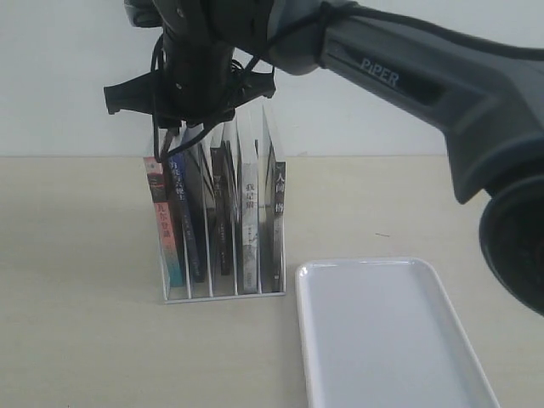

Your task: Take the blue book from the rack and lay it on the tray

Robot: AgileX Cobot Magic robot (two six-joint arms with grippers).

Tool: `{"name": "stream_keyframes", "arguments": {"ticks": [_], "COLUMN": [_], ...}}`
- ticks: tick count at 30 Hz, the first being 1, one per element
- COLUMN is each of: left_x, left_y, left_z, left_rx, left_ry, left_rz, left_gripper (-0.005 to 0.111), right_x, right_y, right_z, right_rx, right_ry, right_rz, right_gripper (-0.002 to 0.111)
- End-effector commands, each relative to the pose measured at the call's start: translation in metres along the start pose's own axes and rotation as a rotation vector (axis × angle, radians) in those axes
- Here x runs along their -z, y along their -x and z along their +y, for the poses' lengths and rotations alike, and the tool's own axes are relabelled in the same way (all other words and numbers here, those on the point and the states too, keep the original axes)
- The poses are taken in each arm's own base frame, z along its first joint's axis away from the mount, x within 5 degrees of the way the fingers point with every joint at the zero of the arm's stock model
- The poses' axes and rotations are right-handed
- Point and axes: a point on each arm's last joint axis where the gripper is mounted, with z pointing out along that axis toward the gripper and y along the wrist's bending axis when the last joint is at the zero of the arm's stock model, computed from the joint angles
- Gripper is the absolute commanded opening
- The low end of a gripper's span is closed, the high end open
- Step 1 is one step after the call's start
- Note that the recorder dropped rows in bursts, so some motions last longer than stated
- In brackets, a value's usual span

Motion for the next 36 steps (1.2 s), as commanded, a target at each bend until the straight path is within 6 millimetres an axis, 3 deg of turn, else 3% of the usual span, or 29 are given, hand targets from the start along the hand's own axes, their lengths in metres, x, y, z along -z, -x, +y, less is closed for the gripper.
{"name": "stream_keyframes", "arguments": {"ticks": [1,14,21,29,36], "left_x": [0.000,0.000,0.000,0.000,0.000], "left_y": [-0.001,-0.001,-0.001,-0.001,-0.001], "left_z": [0.000,0.000,0.000,0.000,0.000], "left_rx": [0.009,0.009,0.009,0.009,0.009], "left_ry": [-0.003,-0.003,-0.003,-0.003,-0.003], "left_rz": [0.000,0.000,0.000,0.000,0.000], "left_gripper": [0.004,0.004,0.004,0.004,0.004], "right_x": [0.016,0.017,0.001,-0.001,-0.015], "right_y": [0.010,0.012,0.004,0.003,-0.004], "right_z": [-0.002,0.003,0.004,0.003,0.002], "right_rx": [-0.016,-0.049,-0.059,-0.061,-0.049], "right_ry": [0.015,0.066,0.049,0.026,-0.004], "right_rz": [-0.057,-0.076,-0.038,-0.033,0.001], "right_gripper": [0.038,0.038,0.038,0.038,0.038]}}
